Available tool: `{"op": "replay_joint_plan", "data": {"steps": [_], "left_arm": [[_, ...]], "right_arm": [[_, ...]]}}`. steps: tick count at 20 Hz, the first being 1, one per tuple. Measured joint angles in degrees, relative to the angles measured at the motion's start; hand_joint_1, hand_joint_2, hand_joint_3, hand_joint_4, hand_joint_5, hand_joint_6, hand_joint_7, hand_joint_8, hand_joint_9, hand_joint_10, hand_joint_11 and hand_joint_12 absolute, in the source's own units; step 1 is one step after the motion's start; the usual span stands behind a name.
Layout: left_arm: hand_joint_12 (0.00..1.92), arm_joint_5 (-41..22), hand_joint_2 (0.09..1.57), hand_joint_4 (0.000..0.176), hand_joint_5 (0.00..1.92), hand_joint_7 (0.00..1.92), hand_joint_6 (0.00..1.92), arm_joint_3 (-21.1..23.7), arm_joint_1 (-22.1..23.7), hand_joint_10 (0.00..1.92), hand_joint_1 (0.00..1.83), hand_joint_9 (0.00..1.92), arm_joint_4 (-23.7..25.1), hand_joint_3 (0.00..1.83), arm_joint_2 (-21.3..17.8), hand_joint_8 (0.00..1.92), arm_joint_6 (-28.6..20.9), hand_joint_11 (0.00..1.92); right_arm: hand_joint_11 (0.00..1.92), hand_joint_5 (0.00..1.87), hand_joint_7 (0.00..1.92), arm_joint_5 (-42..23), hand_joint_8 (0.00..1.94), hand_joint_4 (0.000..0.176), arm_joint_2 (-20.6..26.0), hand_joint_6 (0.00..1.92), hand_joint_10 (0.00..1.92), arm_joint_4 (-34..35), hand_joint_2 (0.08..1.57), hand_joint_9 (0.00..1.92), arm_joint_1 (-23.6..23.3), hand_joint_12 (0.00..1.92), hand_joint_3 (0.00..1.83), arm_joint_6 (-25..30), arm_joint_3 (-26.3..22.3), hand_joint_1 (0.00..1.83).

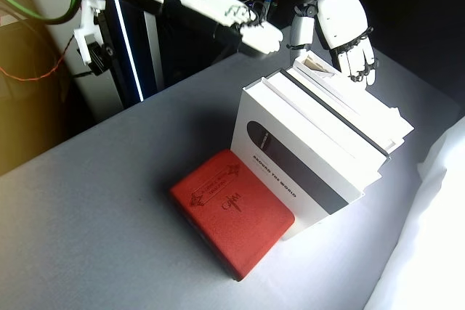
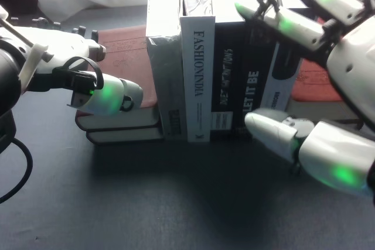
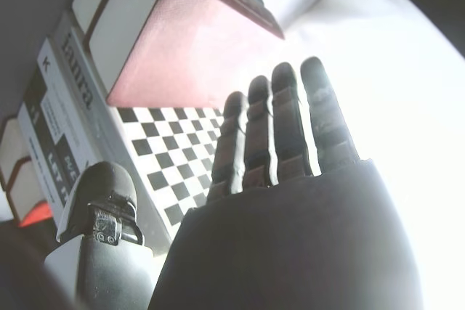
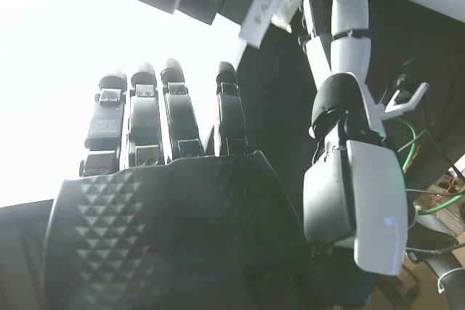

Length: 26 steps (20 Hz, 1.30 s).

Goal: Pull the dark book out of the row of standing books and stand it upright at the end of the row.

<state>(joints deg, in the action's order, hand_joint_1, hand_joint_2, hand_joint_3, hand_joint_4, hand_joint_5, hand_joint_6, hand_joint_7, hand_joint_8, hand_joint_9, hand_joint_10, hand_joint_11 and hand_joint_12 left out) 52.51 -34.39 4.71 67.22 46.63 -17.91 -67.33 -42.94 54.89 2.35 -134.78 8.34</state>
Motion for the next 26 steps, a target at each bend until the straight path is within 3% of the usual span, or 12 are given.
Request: {"op": "replay_joint_plan", "data": {"steps": [1, 2, 5, 10, 15, 18, 24, 26], "left_arm": [[0.07, 0.07, 1.22, 0.0, 0.06, 0.08, 0.0, 0.0, -0.02, 0.0, 0.0, 0.07, 0.04, 0.0, 0.0, 0.0, 0.0, 0.0], [0.2, 0.07, 1.21, 0.0, 0.12, 0.14, 0.01, 0.0, -0.02, 0.01, 0.0, 0.13, 0.02, 0.0, 0.0, 0.01, -0.04, 0.0], [0.19, 0.09, 1.23, 0.0, 0.14, 0.16, 0.01, 0.0, -0.48, 0.01, 0.0, 0.13, 0.02, 0.0, 0.0, 0.01, -0.55, 0.0], [0.29, 0.11, 1.22, 0.0, 0.15, 0.18, 0.0, 0.0, -0.68, 0.0, 0.0, 0.16, 0.55, 0.0, 0.0, 0.0, -0.61, 0.0], [0.15, -0.28, 1.22, 0.0, 0.11, 0.14, 0.0, 0.07, -1.49, 0.0, 0.0, 0.12, 0.9, 0.0, 0.0, 0.0, -0.96, 0.0], [0.26, -0.42, 1.22, 0.0, 0.16, 0.19, 0.0, 0.24, -2.03, 0.01, 0.0, 0.16, 0.46, 0.0, 0.07, 0.0, -1.73, 0.0], [0.15, -0.68, 1.22, 0.0, 0.1, 0.13, 0.0, 0.17, -2.64, 0.0, 0.0, 0.12, 1.16, 0.0, 1.03, 0.0, -2.82, 0.0], [0.27, -0.66, 1.22, 0.0, 0.14, 0.17, 0.0, 0.17, -2.82, 0.0, 0.0, 0.16, 1.16, 0.0, 1.03, 0.0, -2.89, 0.0]], "right_arm": [[0.0, 0.04, 0.01, -1.03, 0.0, 0.0, 0.13, 0.0, 0.0, -0.02, 1.16, 0.0, -0.17, 0.0, 0.0, 0.0, -0.04, 0.0], [0.0, 0.04, 0.0, -2.45, 0.0, 0.0, 0.24, 0.0, 0.0, 0.76, 1.16, 0.0, -0.39, 0.0, 0.0, 0.0, 0.04, 0.0], [0.0, 0.04, 0.01, -4.09, 0.0, 0.0, 0.46, 0.0, 0.0, 2.99, 1.16, 0.0, -0.39, 0.0, 0.0, 0.46, 0.37, 0.0], [0.0, 0.02, 0.0, -1.6, 0.0, 0.0, 0.46, 0.0, 0.0, 2.01, 1.16, 0.0, -0.7, 0.0, 0.0, 1.05, 0.33, 0.0], [0.0, 0.02, 0.0, -2.05, 0.0, 0.0, 0.59, 0.01, 0.0, 1.79, 1.16, 0.0, -0.63, 0.0, 0.0, 1.05, 0.33, 0.0], [0.0, 0.0, 0.0, -2.01, 0.0, 0.0, 0.59, 0.0, 0.0, 1.81, 1.16, 0.0, -0.63, 0.0, 0.0, 1.05, 0.33, 0.0], [0.0, 0.0, 0.0, -1.9, 0.0, 0.0, 0.59, 0.0, 0.0, 1.7, 1.15, 0.0, -0.63, 0.0, 0.0, 0.94, 0.33, 0.0], [0.0, 0.01, 0.0, -1.73, 0.0, 0.0, 0.59, 0.0, 0.0, 1.64, 1.16, 0.0, -0.63, 0.0, 0.0, 0.85, 0.33, 0.0]]}}
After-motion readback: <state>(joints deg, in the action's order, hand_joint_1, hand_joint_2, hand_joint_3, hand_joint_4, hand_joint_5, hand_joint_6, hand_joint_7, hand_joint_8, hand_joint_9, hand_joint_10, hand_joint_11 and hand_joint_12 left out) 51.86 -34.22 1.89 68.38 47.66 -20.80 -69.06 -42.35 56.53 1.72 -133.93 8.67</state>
